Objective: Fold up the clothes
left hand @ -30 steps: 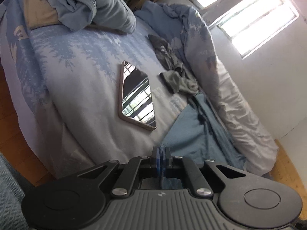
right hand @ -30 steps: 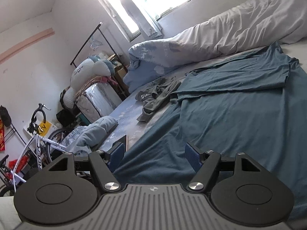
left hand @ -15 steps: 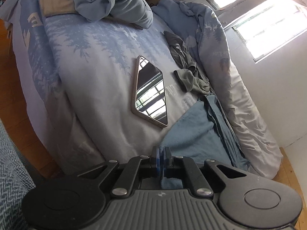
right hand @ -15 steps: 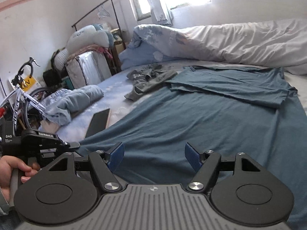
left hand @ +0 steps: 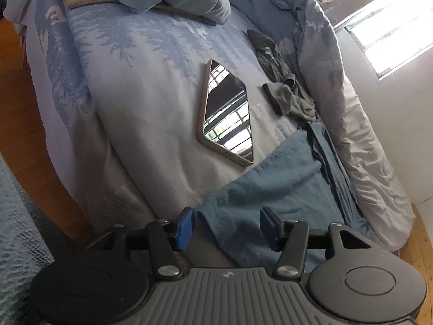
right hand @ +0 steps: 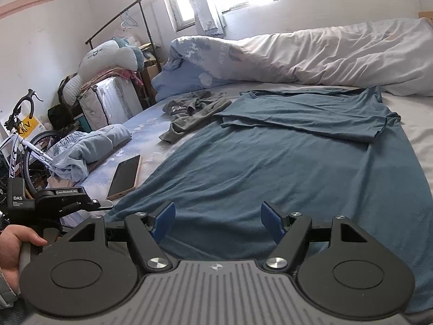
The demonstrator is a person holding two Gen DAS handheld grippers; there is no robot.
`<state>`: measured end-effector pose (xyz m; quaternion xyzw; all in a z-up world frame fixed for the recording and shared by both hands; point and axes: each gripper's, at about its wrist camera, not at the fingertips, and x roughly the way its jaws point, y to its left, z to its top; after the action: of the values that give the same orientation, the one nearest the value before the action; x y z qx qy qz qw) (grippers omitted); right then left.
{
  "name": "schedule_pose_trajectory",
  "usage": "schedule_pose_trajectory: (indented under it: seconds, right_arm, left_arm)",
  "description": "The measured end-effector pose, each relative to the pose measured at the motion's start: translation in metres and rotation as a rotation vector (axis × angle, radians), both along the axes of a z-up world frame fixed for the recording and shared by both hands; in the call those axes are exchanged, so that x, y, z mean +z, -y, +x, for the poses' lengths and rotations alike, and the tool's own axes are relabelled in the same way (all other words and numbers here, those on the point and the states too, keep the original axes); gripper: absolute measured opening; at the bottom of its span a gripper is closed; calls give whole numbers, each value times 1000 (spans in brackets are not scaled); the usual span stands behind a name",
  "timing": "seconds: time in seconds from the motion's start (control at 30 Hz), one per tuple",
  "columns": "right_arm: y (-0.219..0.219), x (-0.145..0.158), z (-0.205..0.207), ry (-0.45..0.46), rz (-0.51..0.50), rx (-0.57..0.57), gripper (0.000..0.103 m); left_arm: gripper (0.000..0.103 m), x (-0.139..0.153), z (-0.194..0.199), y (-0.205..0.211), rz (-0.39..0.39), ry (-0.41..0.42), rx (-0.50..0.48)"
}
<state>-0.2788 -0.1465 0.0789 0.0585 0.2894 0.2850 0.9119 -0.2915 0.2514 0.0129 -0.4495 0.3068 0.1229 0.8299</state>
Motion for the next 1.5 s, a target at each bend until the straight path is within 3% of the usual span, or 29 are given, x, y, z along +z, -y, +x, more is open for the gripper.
schedule_pose_trajectory:
  seconds: [0.23, 0.27, 0.37, 0.5, 0.67, 0.97, 1.3, 1.5]
  right_arm:
    - [-13, 1, 2, 7, -4, 40, 73]
    - [-14, 0, 2, 7, -5, 44, 73]
    - [-18, -2, 2, 5, -15, 55, 73]
    - [-21, -3, 2, 6, -31, 58, 73]
    - [-20, -5, 2, 1, -41, 52, 73]
    - [-37, -8, -6, 45, -130, 96, 73]
    - [-118, -19, -50, 296, -367, 280, 73]
    - [-155, -44, -47, 434, -507, 237, 73]
  left_arm:
    - [48, -10, 6, -6, -20, -15, -14]
    - [44, -11, 6, -8, -28, -14, -13]
    - [16, -11, 5, -10, -46, -1, -24]
    - [5, -11, 7, -7, -38, 11, -41]
    - [1, -8, 4, -7, -52, 45, -35]
    - [1, 31, -7, -6, -59, 225, -80]
    - [0, 82, -1, 6, -73, 277, -164]
    - [0, 105, 4, 15, -93, 324, -191]
